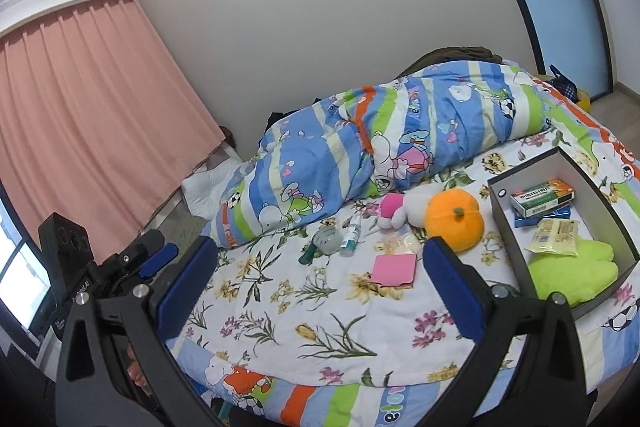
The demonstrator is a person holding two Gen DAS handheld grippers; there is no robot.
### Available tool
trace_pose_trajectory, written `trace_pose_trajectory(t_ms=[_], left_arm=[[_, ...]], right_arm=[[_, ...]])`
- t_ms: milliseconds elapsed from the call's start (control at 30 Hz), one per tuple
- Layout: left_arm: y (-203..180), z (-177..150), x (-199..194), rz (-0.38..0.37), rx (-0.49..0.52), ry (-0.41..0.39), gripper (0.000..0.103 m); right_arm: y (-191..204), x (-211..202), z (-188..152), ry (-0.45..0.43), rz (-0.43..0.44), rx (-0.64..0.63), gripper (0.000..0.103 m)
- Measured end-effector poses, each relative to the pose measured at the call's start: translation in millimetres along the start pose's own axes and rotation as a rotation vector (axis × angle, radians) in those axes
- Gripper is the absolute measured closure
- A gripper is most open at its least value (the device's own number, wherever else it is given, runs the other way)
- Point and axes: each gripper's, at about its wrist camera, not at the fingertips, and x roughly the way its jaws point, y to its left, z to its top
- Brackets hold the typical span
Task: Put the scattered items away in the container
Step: 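Move the right tool toward the orange pumpkin plush, then close the right gripper on the orange pumpkin plush and lift it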
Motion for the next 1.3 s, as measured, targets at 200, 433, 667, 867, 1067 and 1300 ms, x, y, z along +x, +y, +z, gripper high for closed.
trace_pose_trajectory(t_ms=[200,433,667,867,1067,1300], left_arm=[[26,-9,4,-0.001,-0.035,0.018,0.016],[58,-29,37,0.002,-0.090,0.074,0.016],[84,-44,98,0.018,-0.120,0.175,0.016],[103,-60,175,-0.016,-0.183,0.271,0.016],[107,-70,259,-0.079,-0.232,0.356,0.016],[110,-80,345,-0.158,-0.300,0.438,0.016]], right_arm=[[9,21,-8,0.023,-0.021,-0.019,0.000],[0,61,-17,0.087,-0.048,-0.034,0.000],[-39,114,-32,0.150,-0.076,0.003,0.000],[-88,164,-49,0.167,-0.145,0.001,0.002],[-135,215,-63,0.158,-0.212,-0.020,0.011],[-178,259,-67,0.122,-0.272,-0.040,0.018]])
